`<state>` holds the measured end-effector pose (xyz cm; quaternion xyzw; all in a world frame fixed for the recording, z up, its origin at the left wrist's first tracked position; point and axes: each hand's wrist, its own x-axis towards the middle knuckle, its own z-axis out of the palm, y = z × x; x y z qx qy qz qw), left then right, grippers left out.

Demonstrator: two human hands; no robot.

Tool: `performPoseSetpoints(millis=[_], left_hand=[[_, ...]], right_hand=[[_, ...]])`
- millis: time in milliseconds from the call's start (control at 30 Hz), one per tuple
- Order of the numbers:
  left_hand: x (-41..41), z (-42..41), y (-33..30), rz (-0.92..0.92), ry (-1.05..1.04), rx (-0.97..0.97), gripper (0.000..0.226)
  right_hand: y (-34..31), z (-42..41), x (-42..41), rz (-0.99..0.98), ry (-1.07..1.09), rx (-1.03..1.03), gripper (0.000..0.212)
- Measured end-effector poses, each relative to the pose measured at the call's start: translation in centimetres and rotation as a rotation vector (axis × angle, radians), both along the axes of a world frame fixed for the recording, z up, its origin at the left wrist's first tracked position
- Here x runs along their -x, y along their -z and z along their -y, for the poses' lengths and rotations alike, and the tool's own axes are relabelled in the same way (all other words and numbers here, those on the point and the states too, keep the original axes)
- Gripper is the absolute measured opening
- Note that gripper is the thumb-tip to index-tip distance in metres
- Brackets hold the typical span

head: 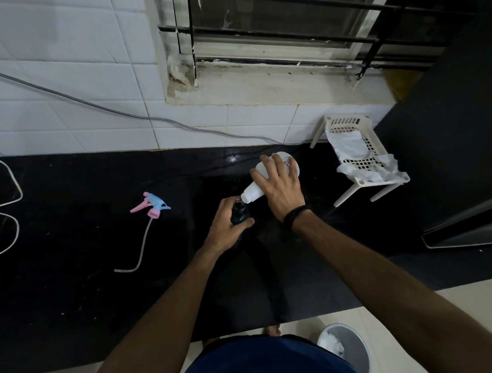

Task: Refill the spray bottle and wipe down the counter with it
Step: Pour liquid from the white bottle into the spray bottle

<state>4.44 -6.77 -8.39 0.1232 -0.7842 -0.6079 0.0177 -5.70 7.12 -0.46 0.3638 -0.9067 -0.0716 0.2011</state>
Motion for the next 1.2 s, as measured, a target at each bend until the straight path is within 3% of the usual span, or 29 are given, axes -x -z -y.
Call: performPoseSetpoints(millis=[1200], left_hand=[[0.0, 0.1, 0.3, -0.032, -0.006, 0.011, 0.054]], right_hand=[[-1.3, 0.1, 0.7, -0.070, -0.015, -0.058, 0.052]])
